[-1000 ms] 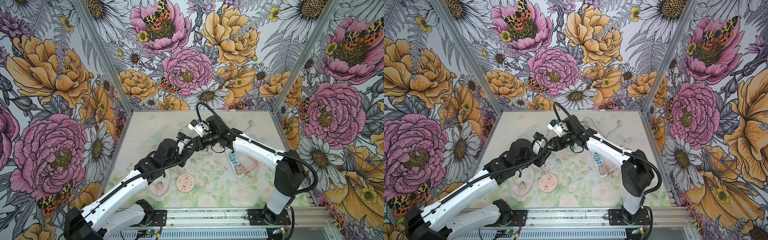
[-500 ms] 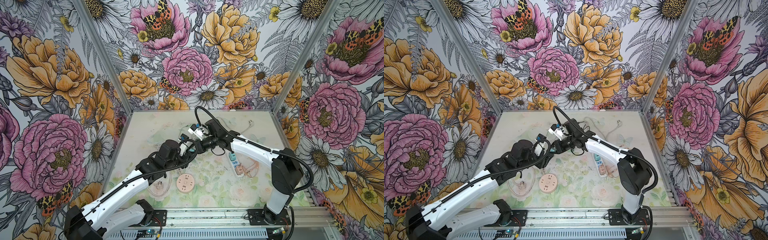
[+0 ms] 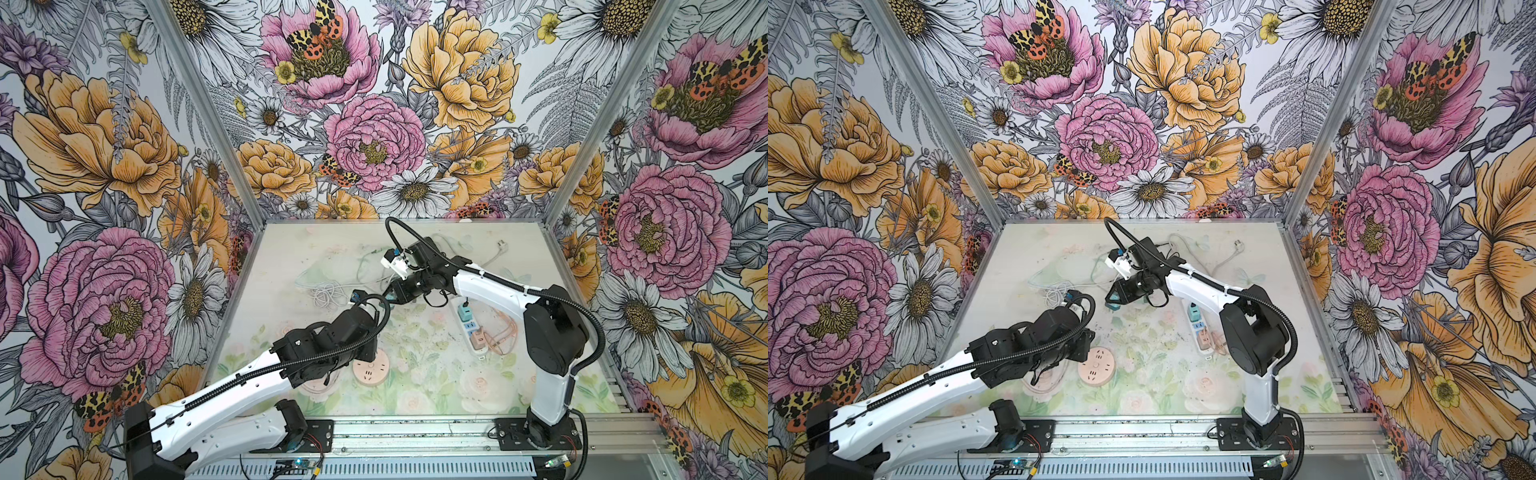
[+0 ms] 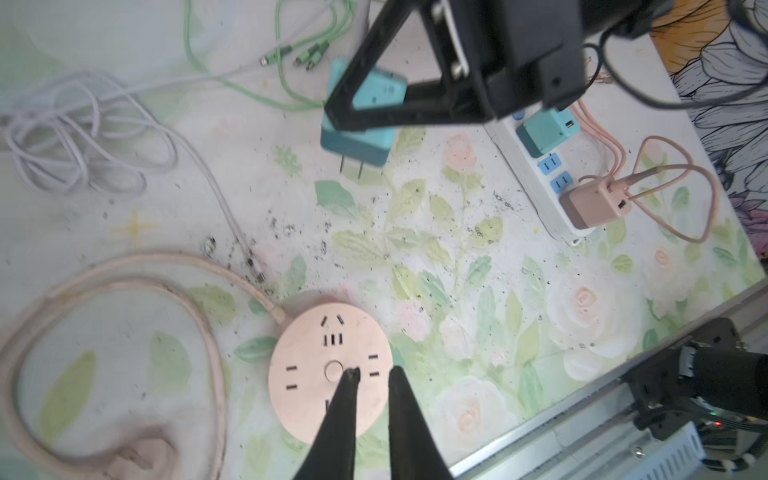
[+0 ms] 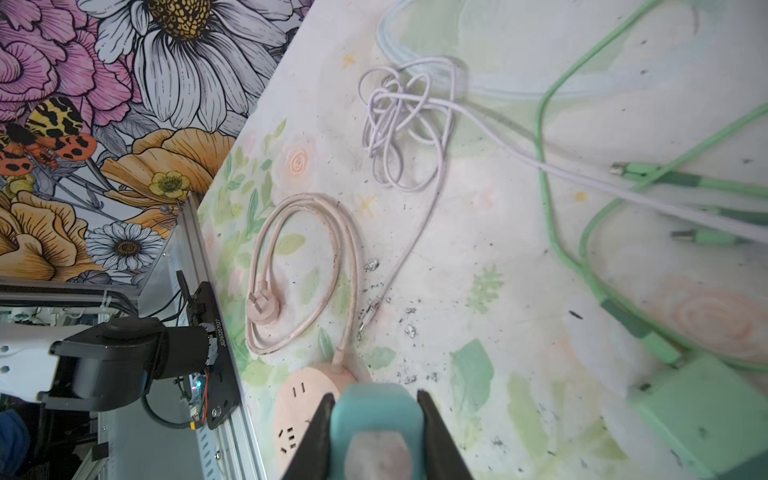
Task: Insert the plug
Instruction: 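Open the left gripper and draw it back while the right holds the charger, then lower the teal charger onto the pink socket with the right gripper while left approaches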
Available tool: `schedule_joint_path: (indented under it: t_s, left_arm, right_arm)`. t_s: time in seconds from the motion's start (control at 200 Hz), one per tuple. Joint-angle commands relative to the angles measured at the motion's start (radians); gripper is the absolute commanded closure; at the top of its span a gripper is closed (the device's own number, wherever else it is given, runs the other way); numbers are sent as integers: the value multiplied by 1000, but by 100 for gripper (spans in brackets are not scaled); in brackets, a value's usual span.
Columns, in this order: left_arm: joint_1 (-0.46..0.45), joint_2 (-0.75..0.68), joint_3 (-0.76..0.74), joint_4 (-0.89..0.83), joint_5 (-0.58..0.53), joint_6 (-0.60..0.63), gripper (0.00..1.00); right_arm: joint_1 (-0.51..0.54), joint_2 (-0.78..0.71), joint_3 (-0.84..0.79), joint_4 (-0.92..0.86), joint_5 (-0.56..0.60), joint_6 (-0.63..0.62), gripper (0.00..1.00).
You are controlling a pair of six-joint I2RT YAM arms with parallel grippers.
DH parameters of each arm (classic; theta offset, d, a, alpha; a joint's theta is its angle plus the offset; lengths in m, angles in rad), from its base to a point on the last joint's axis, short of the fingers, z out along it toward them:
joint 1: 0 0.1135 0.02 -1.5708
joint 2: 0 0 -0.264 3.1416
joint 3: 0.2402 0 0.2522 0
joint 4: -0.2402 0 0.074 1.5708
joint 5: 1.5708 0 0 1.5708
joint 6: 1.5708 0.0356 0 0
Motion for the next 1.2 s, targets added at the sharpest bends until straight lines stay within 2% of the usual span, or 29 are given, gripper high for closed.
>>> schedule_joint_path:
  t_s: [0.0,0.105,0.205,0.29,0.395,0.475,0.57,0.606,0.826,0.971,0.991,1.191]
  left_arm:
    - [-121,-24,-110,-100,-28,-357,84]
    - [-237,-8,-183,-98,-30,-517,86]
    - [-335,27,-197,-96,-33,-588,87]
    - [-361,58,-219,-71,7,-607,87]
    - [-364,101,-281,50,31,-605,87]
    - [-338,108,-333,139,42,-605,88]
    - [-304,102,-353,149,29,-600,89]
    - [-259,96,-354,149,25,-589,89]
    - [-113,91,-373,222,55,-469,90]
    - [-68,149,-355,301,55,-413,89]
    - [-64,160,-350,315,85,-402,89]
    - [-7,278,-283,394,135,-300,88]
  right_arm:
    - [0,-3,31,6,20,-21,100]
    - [1,-17,16,8,24,-31,100]
    - [6,-27,5,9,26,-39,100]
    - [12,-33,-2,9,33,-42,100]
    - [24,-36,-4,10,51,-42,100]
    - [33,-42,-12,10,65,-44,100]
    - [38,-53,-22,10,75,-42,100]
    - [40,-57,-24,10,77,-41,100]
    - [71,-86,-53,9,83,-87,100]
    - [84,-93,-65,8,89,-113,100]
    - [85,-93,-66,9,92,-117,100]
    - [104,-72,-66,8,114,-171,100]
